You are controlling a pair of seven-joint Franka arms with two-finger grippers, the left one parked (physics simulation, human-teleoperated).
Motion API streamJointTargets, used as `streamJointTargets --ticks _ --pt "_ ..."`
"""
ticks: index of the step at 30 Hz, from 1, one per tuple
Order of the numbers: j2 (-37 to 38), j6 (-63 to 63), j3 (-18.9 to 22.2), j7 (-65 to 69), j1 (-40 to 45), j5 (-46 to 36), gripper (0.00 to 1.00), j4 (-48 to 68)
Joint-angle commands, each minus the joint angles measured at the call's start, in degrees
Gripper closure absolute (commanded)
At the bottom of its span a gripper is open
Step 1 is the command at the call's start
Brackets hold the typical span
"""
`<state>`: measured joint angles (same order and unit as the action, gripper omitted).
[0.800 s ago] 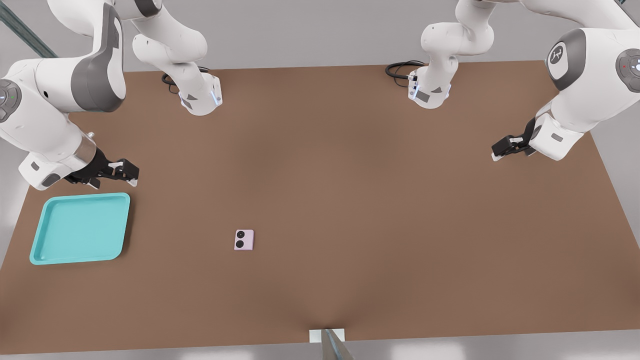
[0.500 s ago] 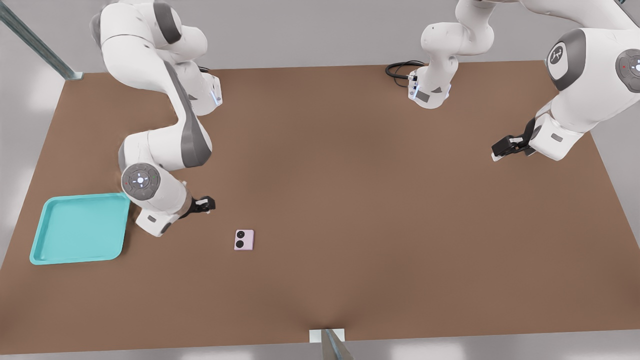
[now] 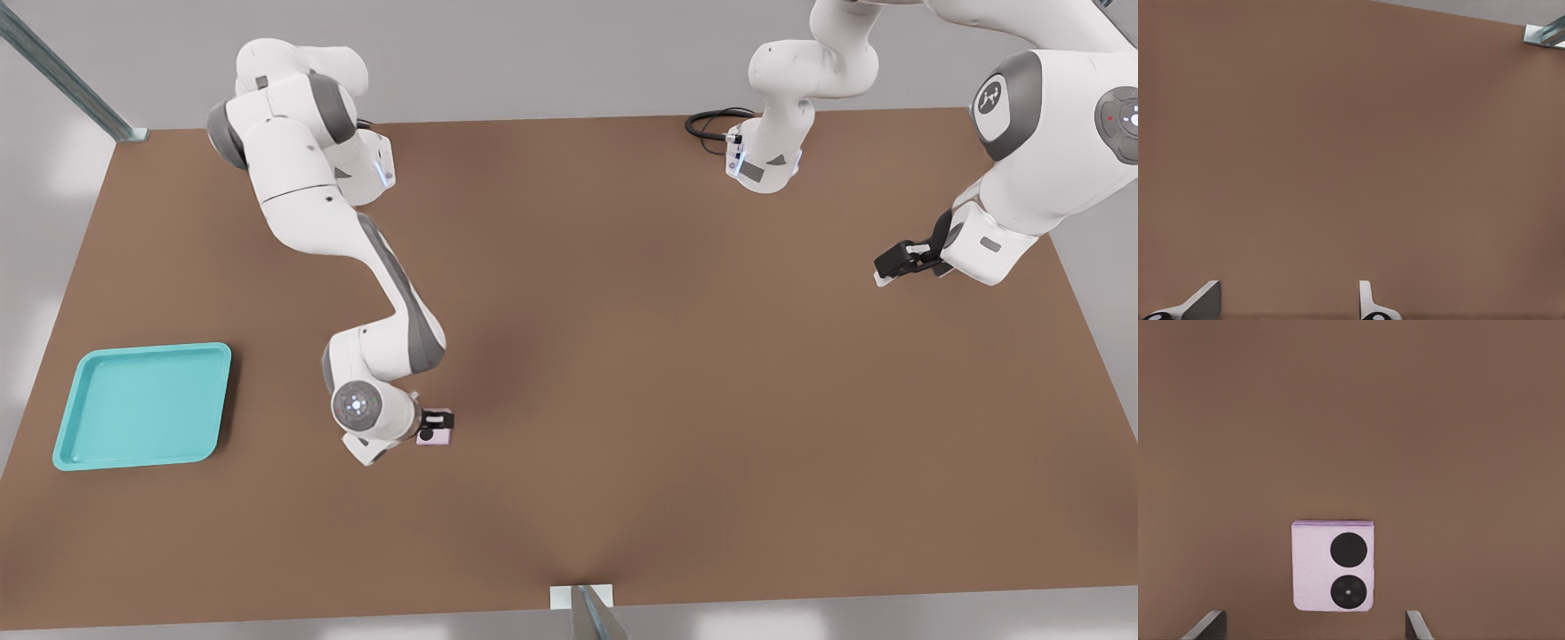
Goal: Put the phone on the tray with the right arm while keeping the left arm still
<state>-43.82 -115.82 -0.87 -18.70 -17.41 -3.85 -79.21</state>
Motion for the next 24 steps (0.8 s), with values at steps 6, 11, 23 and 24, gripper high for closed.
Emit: streamJointTargets --ticks 6,11,23,24 --pt "-1.54 -8.28 0.0 -12.5 -0.34 -0.45 0.0 -3.59" --pt "-2.33 -12.41 0.0 -12.32 -0.08 -0.45 0.0 -6.14" --pt "-3.21 -14.61 0.0 -8.81 -0.52 0.34 0.0 -7.89" --pt "-3.21 -14.61 0.0 -8.81 -0.61 0.34 0.0 -7.89"
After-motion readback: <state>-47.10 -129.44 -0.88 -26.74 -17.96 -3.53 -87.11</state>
